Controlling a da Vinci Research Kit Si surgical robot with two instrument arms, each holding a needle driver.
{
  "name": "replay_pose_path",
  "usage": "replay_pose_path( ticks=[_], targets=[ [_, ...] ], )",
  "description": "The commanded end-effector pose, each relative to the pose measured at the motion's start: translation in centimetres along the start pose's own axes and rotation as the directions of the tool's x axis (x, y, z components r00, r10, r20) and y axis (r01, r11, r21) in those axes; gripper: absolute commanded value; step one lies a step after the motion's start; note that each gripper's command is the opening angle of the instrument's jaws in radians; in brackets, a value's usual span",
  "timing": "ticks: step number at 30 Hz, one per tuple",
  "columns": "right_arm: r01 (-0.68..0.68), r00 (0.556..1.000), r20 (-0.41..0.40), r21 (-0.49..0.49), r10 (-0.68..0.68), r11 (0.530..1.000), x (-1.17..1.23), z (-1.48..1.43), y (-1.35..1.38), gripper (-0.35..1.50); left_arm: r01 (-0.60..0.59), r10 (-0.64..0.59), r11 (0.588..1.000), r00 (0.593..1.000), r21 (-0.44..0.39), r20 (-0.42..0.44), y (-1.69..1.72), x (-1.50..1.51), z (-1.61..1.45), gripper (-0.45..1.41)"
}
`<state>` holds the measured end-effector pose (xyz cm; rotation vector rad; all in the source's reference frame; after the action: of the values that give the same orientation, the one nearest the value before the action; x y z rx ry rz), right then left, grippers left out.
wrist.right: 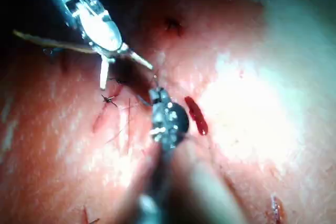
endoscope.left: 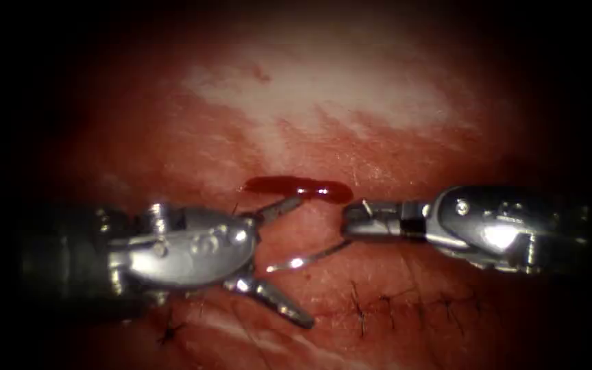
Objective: Wound Closure
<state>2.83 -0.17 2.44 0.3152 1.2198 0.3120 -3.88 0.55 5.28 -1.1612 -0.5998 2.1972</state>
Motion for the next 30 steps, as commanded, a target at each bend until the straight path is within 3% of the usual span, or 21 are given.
replay_pose_path(
  ticks=[1,8,18,25,30],
  targets=[
    [0.031,0.999,-0.005,0.017,-0.031,0.999,0.02,0.06,-0.05,-0.35,0.003,-0.002,1.000,1.000,-0.004,0.022,-0.03,-0.04,0.11,0.89],
    [0.187,0.982,-0.035,0.065,-0.185,0.980,0.12,0.04,-0.14,-0.35,0.045,-0.041,0.998,0.990,-0.031,0.138,-0.25,-0.20,0.28,0.89],
    [0.385,0.922,-0.077,0.100,-0.379,0.918,0.20,0.17,-0.29,-0.35,0.094,-0.070,0.985,0.984,-0.143,0.161,-0.31,-0.29,0.42,0.84],
    [0.481,0.876,-0.091,0.115,-0.473,0.869,0.25,0.25,-0.36,-0.35,0.095,-0.054,0.968,0.982,-0.230,0.179,-0.18,-0.25,0.46,0.66],
    [0.531,0.847,-0.090,0.124,-0.523,0.838,0.27,0.23,-0.39,-0.35,0.104,-0.050,0.958,0.978,-0.266,0.203,-0.17,-0.25,0.47,0.37]
  ],
)
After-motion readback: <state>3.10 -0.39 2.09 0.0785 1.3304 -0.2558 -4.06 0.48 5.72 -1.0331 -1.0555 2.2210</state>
